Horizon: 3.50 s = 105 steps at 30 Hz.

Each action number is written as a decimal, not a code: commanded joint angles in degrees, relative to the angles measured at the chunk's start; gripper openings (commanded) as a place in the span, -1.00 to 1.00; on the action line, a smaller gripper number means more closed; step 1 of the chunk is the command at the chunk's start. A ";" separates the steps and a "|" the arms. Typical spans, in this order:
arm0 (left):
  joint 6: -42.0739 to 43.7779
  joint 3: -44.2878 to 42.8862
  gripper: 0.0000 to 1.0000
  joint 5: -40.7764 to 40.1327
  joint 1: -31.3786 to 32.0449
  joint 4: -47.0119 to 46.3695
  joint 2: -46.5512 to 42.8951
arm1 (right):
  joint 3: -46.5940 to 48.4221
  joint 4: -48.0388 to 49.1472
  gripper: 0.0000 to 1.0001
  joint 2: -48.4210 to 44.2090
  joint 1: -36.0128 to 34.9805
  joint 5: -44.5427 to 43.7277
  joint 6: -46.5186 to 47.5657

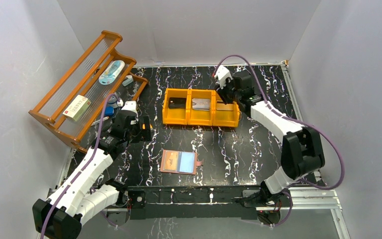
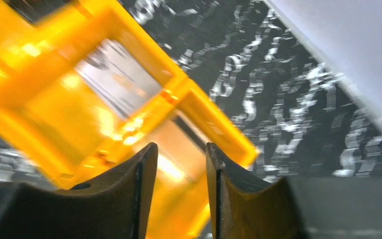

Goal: Take the credit cards out of the card holder

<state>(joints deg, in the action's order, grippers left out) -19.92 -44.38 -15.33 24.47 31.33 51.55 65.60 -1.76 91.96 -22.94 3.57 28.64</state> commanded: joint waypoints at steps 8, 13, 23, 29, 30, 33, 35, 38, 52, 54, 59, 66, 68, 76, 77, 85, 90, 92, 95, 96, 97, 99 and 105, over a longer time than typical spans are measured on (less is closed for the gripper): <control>0.81 -0.03 0.97 2.58 -0.21 -0.50 2.32 | -4.66 -1.28 0.00 -9.40 0.18 20.76 -61.21; 0.67 0.08 0.97 2.29 -0.23 -0.53 2.41 | -13.04 6.28 0.00 -12.10 -7.88 18.22 -74.59; -4.62 -0.96 0.97 -13.13 -0.29 4.15 -3.81 | -7.35 -10.42 0.19 -7.90 -36.20 -22.05 -83.91; -6.50 -0.63 0.97 -15.88 -0.30 4.98 -5.95 | -2.34 -16.03 0.34 -0.06 -44.08 -28.06 -89.48; -6.90 -1.02 0.97 -16.56 -0.30 5.56 -5.61 | -0.64 -17.93 0.36 1.35 -45.02 -29.10 -90.18; -8.65 -1.79 0.97 -18.60 -0.30 7.33 -4.52 | 2.46 -20.46 0.39 4.76 -47.36 -30.81 -91.43; -9.77 -1.92 0.97 -19.80 -0.34 8.00 -4.18 | 3.72 -21.39 0.39 6.69 -48.22 -30.82 -92.28; -11.62 -2.35 0.97 -22.38 -0.32 9.38 -4.29 | 6.31 -23.22 0.39 9.78 -49.14 -30.82 -92.83; -13.51 -1.19 0.97 -22.17 -0.25 9.34 -4.63 | 9.46 -26.58 0.20 14.99 -50.33 -30.67 -94.42; -11.83 -1.07 0.97 -18.26 -0.30 7.95 -2.99 | 5.88 -22.11 0.06 13.14 -50.28 -29.37 -93.68; -8.87 -1.55 0.94 -11.60 -0.34 6.88 1.34 | -3.74 -9.22 -0.19 9.23 -48.83 -21.29 -91.17; -4.63 -0.36 0.82 1.97 -0.30 2.33 2.17 | -16.25 2.44 -0.61 3.60 -46.26 -15.59 -92.48; -4.55 0.90 0.75 9.18 -0.30 0.02 2.20 | -20.83 7.91 -0.65 1.60 -45.30 -13.45 -92.66; -13.36 10.15 0.30 38.78 0.21 -12.19 7.53 | -34.29 28.05 -0.75 -0.05 -37.85 2.08 -93.37; -14.59 11.32 0.28 40.19 0.76 -13.93 8.00 | -35.35 29.21 -0.73 -0.15 -37.54 2.66 -93.59; -18.11 13.35 0.20 35.48 9.69 -16.62 12.13 | -42.18 39.77 -0.64 -0.51 -35.64 6.90 -96.81; -18.95 13.86 0.09 34.06 11.45 -17.80 13.98 | -42.42 42.60 -0.55 0.04 -34.99 9.19 -97.37; -18.65 13.70 0.01 34.43 11.85 -17.71 15.16 | -42.05 43.41 -0.52 0.35 -34.85 10.20 -97.48; -19.15 14.27 -0.03 34.10 12.38 -17.71 16.17 | -40.97 44.16 -0.50 1.35 -34.78 11.93 -97.55; -19.33 14.50 -0.04 33.87 12.50 -17.71 16.38 | -40.57 44.26 -0.50 1.86 -34.79 12.32 -97.62; -19.49 14.84 -0.04 33.80 12.57 -17.71 16.51 | -40.22 44.63 -0.50 2.21 -34.78 12.67 -97.71; -19.82 15.43 -0.04 33.87 12.69 -17.71 16.92 | -39.74 45.27 -0.50 2.94 -34.78 13.30 -97.85; -19.62 16.38 -0.09 34.18 13.38 -17.80 18.96 | -39.81 49.12 -0.52 5.73 -34.78 14.53 -100.00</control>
<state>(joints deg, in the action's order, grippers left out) -39.55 -28.86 18.70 37.10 12.82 69.28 24.47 42.52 95.98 -57.82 16.27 -69.78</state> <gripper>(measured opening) 0.465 0.248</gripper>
